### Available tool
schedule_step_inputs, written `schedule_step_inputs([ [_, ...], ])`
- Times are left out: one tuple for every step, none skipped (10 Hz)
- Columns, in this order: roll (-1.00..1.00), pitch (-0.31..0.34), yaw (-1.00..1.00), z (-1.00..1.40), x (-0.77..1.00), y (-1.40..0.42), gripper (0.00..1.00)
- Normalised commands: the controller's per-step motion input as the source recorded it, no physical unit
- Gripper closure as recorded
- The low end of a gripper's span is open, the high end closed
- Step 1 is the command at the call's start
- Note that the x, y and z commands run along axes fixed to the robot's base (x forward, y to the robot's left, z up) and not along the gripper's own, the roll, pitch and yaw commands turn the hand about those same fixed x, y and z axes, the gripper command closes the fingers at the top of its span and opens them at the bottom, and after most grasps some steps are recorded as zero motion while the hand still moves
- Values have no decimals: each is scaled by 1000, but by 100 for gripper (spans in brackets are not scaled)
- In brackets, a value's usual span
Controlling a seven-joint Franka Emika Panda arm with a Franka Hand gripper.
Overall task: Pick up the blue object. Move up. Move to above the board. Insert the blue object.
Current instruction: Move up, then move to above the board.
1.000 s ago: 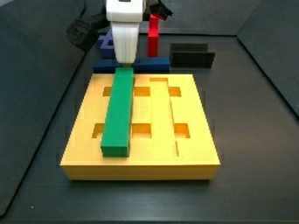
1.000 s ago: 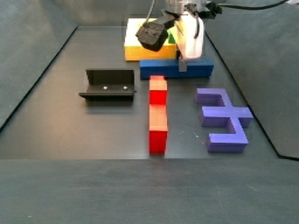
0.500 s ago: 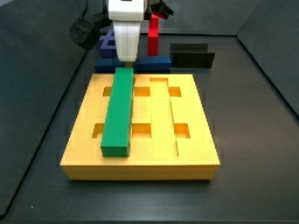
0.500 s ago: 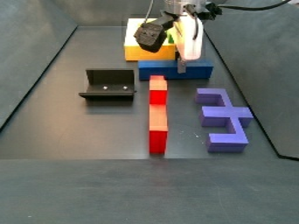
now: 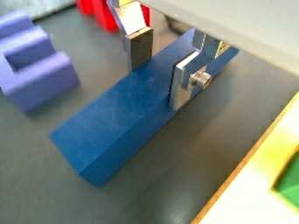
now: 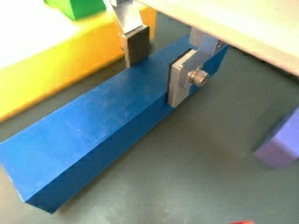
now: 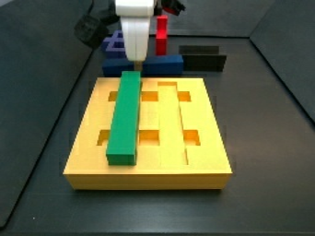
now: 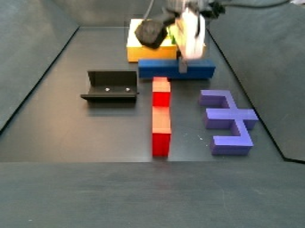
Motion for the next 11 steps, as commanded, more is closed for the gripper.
schedule_step_inputs([
  [-11,80,-17,575,-62,-36,100],
  [-27,64,-5,291,-7,-11,100],
  [0,0,0,1400,0,0,100],
  [0,29,1,1400,-25,4,100],
  [-29,22,-2,1400,-45,-2,100],
  [-59,10,-6,1400,-16,8,100],
  [-72,41,-9,1400,14,0,100],
  [-69,86,-13,1400,2,4,100],
  [-71,84,-15,1400,-10,4,100],
  [-53,76,-12,440,21,6,100],
  [-16,29,1000,288,399,-1400,100],
])
